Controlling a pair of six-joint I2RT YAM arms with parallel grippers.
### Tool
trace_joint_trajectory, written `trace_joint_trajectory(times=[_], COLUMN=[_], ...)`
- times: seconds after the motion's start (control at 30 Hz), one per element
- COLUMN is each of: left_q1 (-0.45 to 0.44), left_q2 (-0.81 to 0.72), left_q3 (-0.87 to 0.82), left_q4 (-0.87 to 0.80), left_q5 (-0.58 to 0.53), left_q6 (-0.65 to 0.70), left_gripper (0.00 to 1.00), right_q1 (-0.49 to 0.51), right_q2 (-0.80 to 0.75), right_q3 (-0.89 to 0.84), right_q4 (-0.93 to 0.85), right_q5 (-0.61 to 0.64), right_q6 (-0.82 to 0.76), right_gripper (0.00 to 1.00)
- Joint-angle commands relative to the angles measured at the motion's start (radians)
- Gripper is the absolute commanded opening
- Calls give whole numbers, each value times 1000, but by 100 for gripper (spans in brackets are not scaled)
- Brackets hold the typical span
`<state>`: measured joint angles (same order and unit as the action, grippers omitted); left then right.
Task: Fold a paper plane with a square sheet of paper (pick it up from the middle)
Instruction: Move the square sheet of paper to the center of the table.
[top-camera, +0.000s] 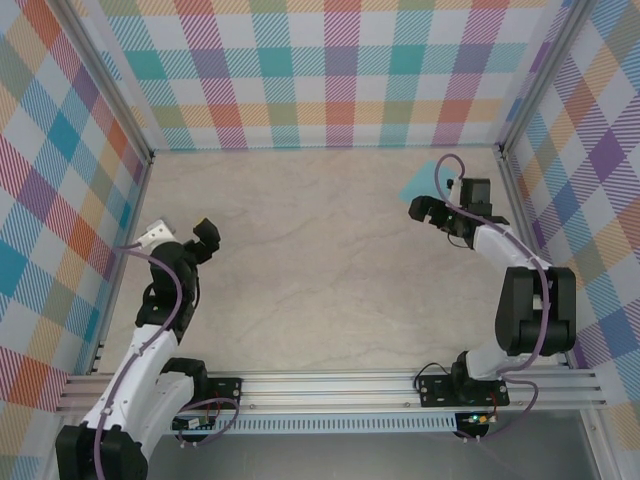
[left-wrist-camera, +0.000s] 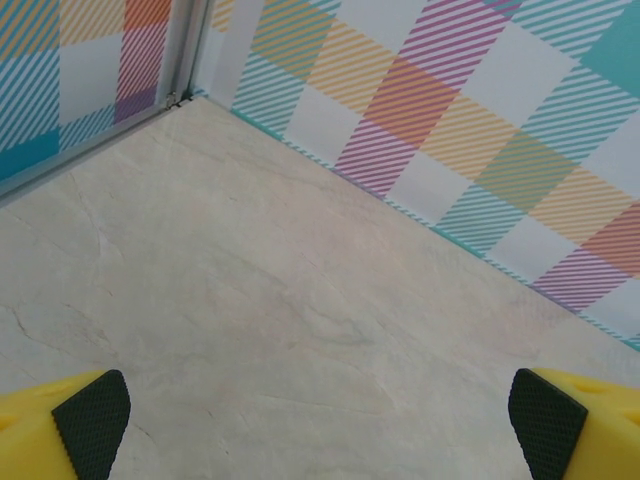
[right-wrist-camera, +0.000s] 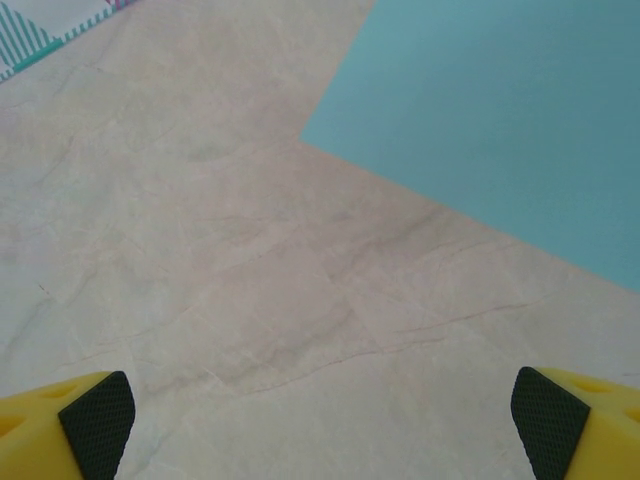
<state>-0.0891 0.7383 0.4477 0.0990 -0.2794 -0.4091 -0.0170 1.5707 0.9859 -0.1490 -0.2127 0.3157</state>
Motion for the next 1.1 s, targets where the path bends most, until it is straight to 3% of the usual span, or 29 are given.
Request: trace_joint_trajectory(times=[0.0, 0.1, 0.33, 0.5, 0.67, 1.0, 1.07], left_q1=[15, 15, 14, 14, 14, 13, 13], left_q2=[-30, -10, 39, 61, 70, 138, 147], left_q3=[-10, 9, 32, 70, 84, 120, 118], left_q4=[-107, -148, -181, -222, -263, -363, -365], left_q5=[98, 173, 311, 390, 417, 446, 457], left_q6=[-39, -37, -37, -49, -66, -86, -88], left_gripper=[100, 100, 100, 100, 100, 100, 100], right_q1=[-18, -21, -26, -32, -38, -20, -4], right_q2=[83, 168, 428, 533, 541, 480, 460], right_q3=[107, 201, 499, 608, 564, 350, 333], right_q4=[-52, -74, -230, -335, -346, -230, -215], right_q5=[-93, -36, -49, 5, 33, -114, -85], right_q6=[101, 126, 170, 202, 259, 409, 405], right_gripper=[100, 100, 100, 98, 98, 99, 100])
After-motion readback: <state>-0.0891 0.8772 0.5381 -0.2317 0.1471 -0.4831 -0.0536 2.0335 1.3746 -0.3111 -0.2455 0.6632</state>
